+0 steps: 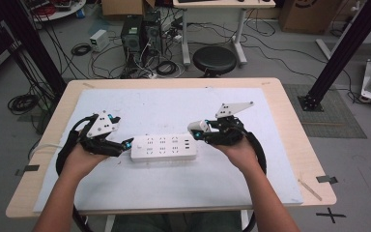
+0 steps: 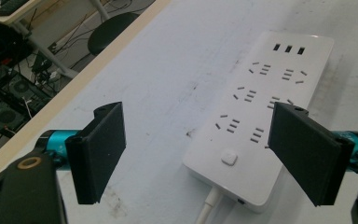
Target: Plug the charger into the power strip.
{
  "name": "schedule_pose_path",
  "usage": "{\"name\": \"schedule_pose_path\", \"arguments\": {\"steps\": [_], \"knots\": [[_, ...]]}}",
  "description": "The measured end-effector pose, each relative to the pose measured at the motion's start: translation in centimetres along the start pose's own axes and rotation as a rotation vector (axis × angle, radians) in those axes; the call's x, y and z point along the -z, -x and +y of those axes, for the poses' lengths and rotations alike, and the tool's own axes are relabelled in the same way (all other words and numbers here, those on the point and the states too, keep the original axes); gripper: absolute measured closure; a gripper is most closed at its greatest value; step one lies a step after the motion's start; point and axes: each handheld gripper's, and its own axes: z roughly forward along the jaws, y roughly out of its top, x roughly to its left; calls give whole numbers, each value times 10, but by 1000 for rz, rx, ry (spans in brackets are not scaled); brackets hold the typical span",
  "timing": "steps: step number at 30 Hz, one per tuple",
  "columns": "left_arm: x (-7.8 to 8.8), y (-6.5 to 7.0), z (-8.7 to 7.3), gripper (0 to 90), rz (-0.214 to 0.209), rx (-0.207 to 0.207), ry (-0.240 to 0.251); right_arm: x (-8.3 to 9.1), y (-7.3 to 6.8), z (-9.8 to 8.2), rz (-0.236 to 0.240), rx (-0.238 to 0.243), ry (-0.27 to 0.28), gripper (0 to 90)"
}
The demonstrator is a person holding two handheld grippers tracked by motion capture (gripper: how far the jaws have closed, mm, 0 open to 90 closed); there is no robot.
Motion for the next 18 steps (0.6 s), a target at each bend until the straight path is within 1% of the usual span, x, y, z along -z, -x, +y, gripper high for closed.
{"name": "schedule_pose_path", "arguments": {"steps": [1, 2, 3, 4, 5, 6, 7, 8, 9, 10, 11, 12, 13, 14, 15, 16, 17, 18], "knots": [[1, -1, -2, 191, 2, 0, 0, -3, 0, 3, -19, 18, -14, 631], [1, -2, -3, 190, 4, 0, -3, -9, 0, 8, -60, 53, -54, 631], [1, -2, -5, 191, 8, 9, 2, -13, 1, 10, -73, 60, -75, 632], [1, -3, -6, 190, 12, 9, -1, -16, 2, 12, -83, 83, -95, 631], [1, -3, -8, 190, 12, 17, 5, -16, 2, 12, -83, 83, -95, 631], [2, -3, -11, 190, 12, 20, 3, -21, 4, 16, -95, 96, -134, 631], [2, -3, -11, 190, 12, 20, 3, -23, 5, 18, -99, 106, -151, 631], [2, -4, -12, 190, 9, 19, 4, -23, 5, 18, -99, 106, -151, 631], [3, -4, -15, 190, 12, 25, 2, -27, 8, 22, -108, 126, -196, 632], [3, -4, -15, 191, 12, 25, 2, -27, 8, 22, -108, 126, -196, 632], [4, -5, -16, 191, 13, 22, -4, -29, 10, 24, -111, 145, -213, 631], [4, -5, -17, 190, 15, 27, -1, -30, 12, 26, -106, 153, -230, 631], [6, -5, -18, 191, 15, 22, -8, -34, 14, 30, -108, 170, -273, 632], [6, -5, -19, 190, 16, 27, -3, -36, 15, 32, -106, 187, -296, 631], [6, -5, -19, 191, 16, 27, -3, -36, 15, 32, -106, 187, -296, 631], [7, -5, -20, 191, 14, 23, -5, -39, 16, 36, -90, 209, -335, 631], [7, -5, -20, 191, 14, 23, -5, -39, 16, 36, -90, 209, -335, 631], [8, -5, -20, 190, 14, 21, -9, -42, 17, 40, -78, 231, -384, 631]]}}
